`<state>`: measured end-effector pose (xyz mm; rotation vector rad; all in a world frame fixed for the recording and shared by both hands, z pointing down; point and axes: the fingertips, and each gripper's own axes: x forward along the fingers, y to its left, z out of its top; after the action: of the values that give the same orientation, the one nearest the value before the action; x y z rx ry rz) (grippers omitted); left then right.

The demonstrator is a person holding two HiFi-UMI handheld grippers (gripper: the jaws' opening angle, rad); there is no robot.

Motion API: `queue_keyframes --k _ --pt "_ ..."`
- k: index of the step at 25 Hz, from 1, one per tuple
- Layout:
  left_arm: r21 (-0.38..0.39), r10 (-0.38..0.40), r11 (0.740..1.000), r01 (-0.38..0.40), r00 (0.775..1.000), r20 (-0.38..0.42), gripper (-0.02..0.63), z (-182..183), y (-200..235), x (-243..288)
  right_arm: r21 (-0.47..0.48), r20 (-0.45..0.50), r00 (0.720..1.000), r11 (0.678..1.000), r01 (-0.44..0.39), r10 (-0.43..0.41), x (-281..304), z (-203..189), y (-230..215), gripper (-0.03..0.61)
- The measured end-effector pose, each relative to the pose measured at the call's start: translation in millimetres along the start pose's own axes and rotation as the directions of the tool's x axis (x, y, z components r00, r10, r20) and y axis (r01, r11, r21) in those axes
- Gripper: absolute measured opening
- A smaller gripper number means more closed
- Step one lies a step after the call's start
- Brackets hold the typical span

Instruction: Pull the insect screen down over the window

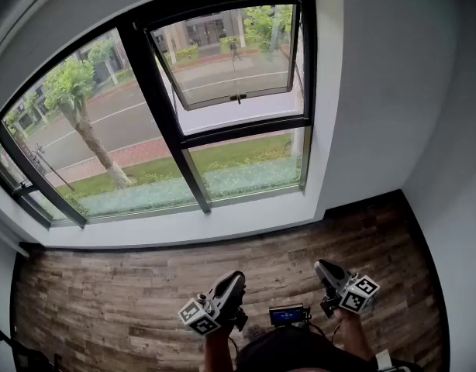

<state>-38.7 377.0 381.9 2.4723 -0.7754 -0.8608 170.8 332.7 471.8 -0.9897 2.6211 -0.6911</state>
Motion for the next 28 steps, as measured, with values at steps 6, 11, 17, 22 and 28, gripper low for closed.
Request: queue_keyframes --k 6,11,17,22,28 --pt "0.012 0.019 1.0 -0.019 1.0 -0.01 0.038 -4.4 7.9 -6.5 -0.004 -0.001 1.0 1.0 -0.001 0.001 0.5 -1.3 1.4 0.006" --pt "0.022 0.013 1.0 -0.013 1.0 -0.019 0.037 -5.9 8.6 -12.8 -0.008 -0.005 1.0 1.0 0.0 0.0 1.1 -3.3 4.6 0.006" --pt "0.017 0.013 1.0 -0.013 1.0 -0.018 0.037 -3.1 9.0 -18.6 -0.005 -0.005 1.0 1.0 0.0 0.0 4.4 -4.5 10.8 0.006" --pt "0.011 0.014 1.0 -0.014 1.0 -0.009 0.038 6.2 15.1 -29.4 0.006 0.0 1.0 0.999 0.031 -0.031 12.9 -9.4 11.9 0.006" --pt "0.031 0.01 0.999 -0.01 1.0 0.002 0.038 27.5 25.8 -44.5 -0.001 0.006 0.999 0.999 0.042 -0.042 36.1 -13.5 19.5 0.006"
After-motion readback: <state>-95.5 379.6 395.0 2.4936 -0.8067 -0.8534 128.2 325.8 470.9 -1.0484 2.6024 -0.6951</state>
